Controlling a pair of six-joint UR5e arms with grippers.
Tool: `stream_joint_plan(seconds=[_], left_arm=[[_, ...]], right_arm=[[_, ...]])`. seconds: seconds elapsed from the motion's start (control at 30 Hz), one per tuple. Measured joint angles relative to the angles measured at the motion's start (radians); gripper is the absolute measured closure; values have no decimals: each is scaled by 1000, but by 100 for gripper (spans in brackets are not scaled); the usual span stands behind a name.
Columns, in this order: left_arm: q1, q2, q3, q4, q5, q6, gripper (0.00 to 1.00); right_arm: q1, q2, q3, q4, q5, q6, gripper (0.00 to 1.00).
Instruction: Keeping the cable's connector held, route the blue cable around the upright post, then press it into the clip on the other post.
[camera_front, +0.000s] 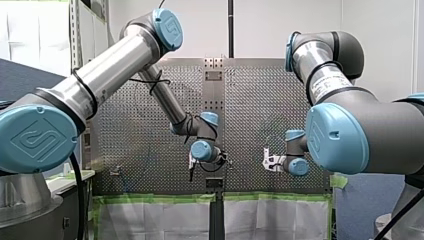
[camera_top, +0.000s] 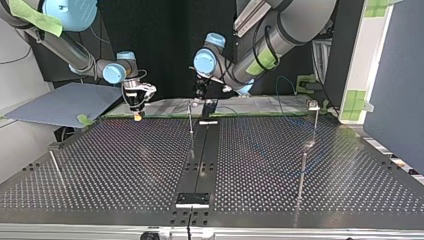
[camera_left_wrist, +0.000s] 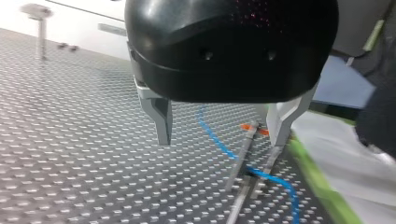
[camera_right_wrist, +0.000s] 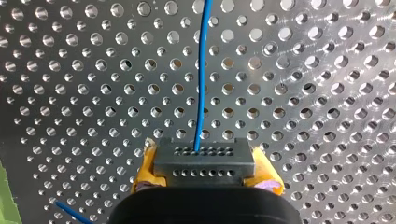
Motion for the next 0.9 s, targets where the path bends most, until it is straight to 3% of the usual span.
stream_joint_plan(seconds=[0.23,0.43,0.63,0.9], left_arm=[[-5,73,-73,57,-12,-67,0],[-13,132,-133,40,-38,-122,0],[-29,189,-189,-11,-77,-106,0],[-44,264,-265,-28,-88,-102,0]], right_arm=[[0,0,0,1,0,5,100],[-1,0,0,4,0,5,100],[-1,0,0,4,-1,5,100],[-1,1,0,4,-5,5,100]])
